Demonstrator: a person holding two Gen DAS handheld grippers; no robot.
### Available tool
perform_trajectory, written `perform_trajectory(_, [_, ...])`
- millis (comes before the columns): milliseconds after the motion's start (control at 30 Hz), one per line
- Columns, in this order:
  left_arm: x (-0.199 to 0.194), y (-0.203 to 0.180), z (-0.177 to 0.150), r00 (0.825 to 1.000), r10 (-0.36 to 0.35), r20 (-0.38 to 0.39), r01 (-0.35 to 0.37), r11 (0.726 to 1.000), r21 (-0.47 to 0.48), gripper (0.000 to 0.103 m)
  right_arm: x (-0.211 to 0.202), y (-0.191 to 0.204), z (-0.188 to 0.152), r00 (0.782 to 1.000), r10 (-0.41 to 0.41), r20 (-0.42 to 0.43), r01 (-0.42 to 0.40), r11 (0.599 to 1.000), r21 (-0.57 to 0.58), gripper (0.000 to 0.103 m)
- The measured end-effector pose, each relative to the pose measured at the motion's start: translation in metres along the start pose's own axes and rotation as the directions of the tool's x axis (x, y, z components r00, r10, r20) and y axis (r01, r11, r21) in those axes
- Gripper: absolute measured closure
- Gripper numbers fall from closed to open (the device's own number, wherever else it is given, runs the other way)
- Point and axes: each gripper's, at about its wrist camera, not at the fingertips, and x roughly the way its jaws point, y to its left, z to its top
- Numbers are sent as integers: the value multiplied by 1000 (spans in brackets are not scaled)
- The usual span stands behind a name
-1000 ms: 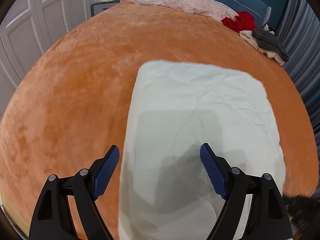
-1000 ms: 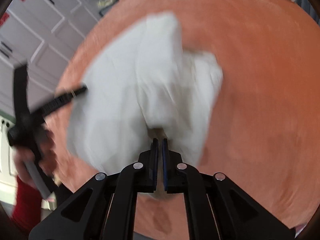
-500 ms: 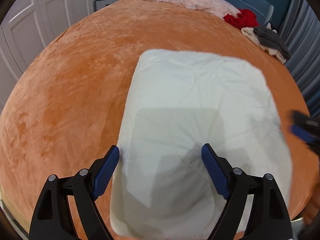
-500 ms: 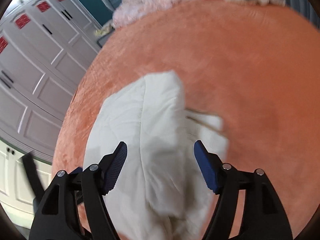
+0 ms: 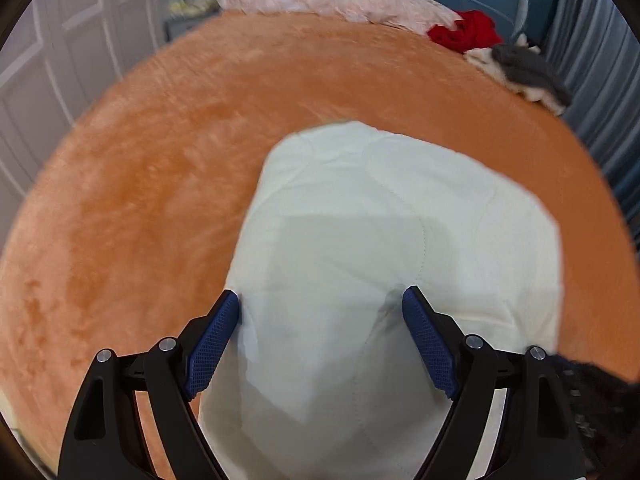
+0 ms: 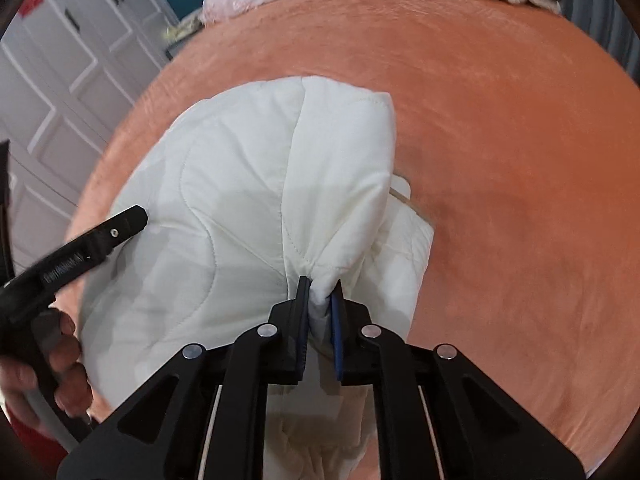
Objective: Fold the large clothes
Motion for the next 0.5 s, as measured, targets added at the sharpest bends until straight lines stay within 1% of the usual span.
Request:
perform_trajectory(67, [5,-3,-4,1000,22,14,-22,1000,0,21,11,4,2,999,-40,-22,39,999,-34,93])
perform_trajectory(167, [18,0,-8,999,37,17,-37,999,-12,18,24,7,3,998,-49,-38,48,998,-38,92])
perform_trajectory(267, [26,-1,-13,997,65,40,-65,998,-5,15,31,6,0,998,-62,-29,61,997,-41,92])
perform_trajectory(333, [29,-4,-17,994,93,65,-94,996,8,15,35,10,-2,997,-77,-20,75,996,-51,92])
perform_trajectory(433, [31,-6,-20,990,118,81,-119,993,18,14,37,14,-3,997,-81,-21,80,996,-45,92])
perform_trajectory(500, [29,-4,-19,991,114,74,-116,993,15,15,34,16,-2,997,-74,-27,73,997,-37,91])
